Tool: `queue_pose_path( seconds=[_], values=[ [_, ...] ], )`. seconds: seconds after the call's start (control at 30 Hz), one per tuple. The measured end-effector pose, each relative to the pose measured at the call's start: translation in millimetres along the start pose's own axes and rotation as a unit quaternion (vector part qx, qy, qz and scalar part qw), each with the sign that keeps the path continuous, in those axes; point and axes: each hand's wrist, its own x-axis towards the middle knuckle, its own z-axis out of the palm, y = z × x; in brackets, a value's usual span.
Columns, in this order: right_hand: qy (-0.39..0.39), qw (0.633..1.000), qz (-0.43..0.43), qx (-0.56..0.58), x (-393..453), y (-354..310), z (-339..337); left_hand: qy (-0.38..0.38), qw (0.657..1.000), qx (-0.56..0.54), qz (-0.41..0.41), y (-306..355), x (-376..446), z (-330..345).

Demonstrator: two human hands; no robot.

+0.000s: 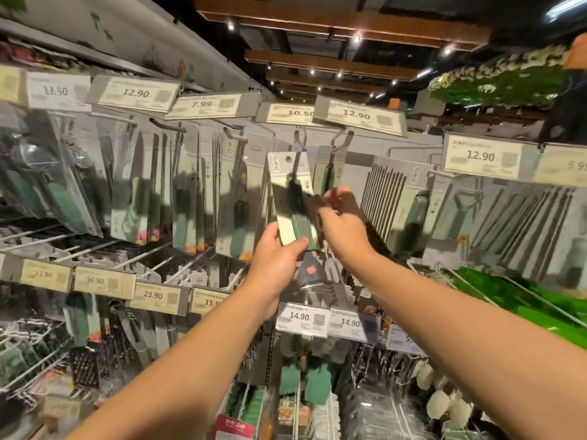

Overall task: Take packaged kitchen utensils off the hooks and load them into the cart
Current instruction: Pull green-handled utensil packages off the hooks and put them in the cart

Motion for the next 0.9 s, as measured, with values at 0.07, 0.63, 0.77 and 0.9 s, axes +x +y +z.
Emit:
queue_pose_path(
  seconds=[0.07,0.63,0.77,0.9],
  values=[
    [-0.042,0.996,-0.044,-0.059,-23,-8,-1,-0.007,1.000,0.015,0.007,-1,-5,6],
    [0.094,0.967,-0.199,-0.132,-82,-18,-51,-0.125,0.970,0.211,-0.002,15,-52,-8],
    [0.130,0.971,-0.177,-0.098,-80,-31,-58,-0.112,0.962,0.249,0.004,17,-52,-24],
    [0.133,0.970,-0.174,-0.104,-75,-39,-60,-0.094,0.953,0.286,0.021,15,-52,-31]
  ],
)
